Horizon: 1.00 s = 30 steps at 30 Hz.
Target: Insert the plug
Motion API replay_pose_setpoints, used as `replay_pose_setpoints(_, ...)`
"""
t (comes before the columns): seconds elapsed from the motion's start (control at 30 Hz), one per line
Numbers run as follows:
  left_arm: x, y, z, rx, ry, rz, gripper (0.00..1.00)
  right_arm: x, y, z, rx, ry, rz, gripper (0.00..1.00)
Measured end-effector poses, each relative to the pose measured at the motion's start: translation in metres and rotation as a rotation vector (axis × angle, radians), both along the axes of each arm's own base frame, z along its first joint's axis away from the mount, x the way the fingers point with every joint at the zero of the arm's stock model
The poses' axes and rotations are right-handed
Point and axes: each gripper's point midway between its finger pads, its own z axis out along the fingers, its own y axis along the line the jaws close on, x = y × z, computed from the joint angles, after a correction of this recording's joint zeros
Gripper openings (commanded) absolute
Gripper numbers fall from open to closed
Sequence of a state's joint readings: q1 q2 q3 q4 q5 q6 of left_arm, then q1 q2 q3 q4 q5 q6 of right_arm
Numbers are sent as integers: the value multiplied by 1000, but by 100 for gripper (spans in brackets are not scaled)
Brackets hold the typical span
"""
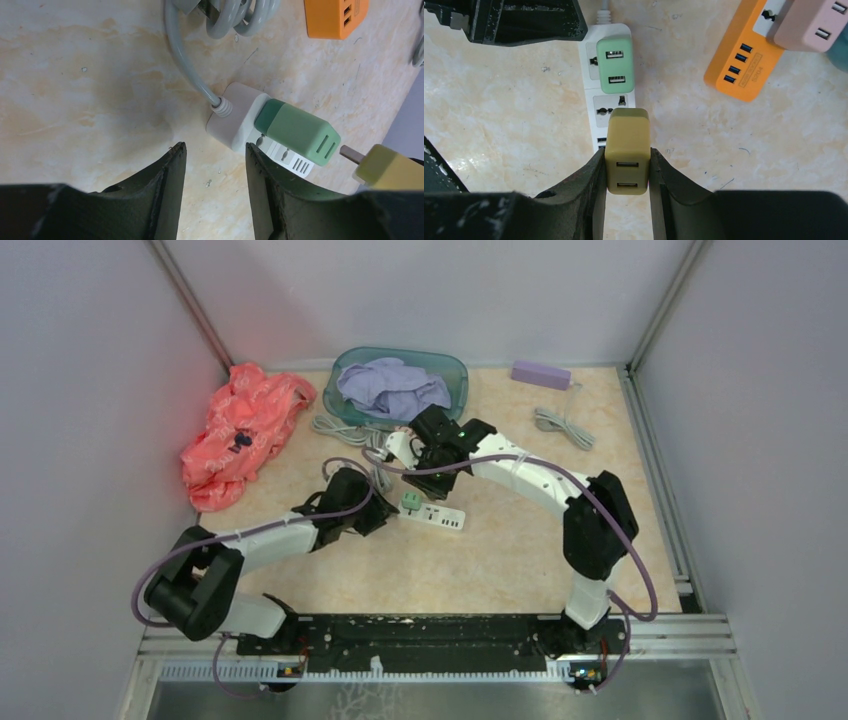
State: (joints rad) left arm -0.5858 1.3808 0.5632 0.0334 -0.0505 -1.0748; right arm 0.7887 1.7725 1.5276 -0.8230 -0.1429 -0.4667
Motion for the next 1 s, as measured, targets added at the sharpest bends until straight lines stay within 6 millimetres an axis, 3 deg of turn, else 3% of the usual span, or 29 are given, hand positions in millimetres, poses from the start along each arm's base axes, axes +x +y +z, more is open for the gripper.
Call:
replay_pose_setpoints(0.27,3,-3,-7,2,20,-21,49,-4,-7,-21,-80,54,22,0)
replay_pose_setpoints(1.0,9,-15,-7,-39,31,-60,44,-1,-5,-48,-126,95,23,0)
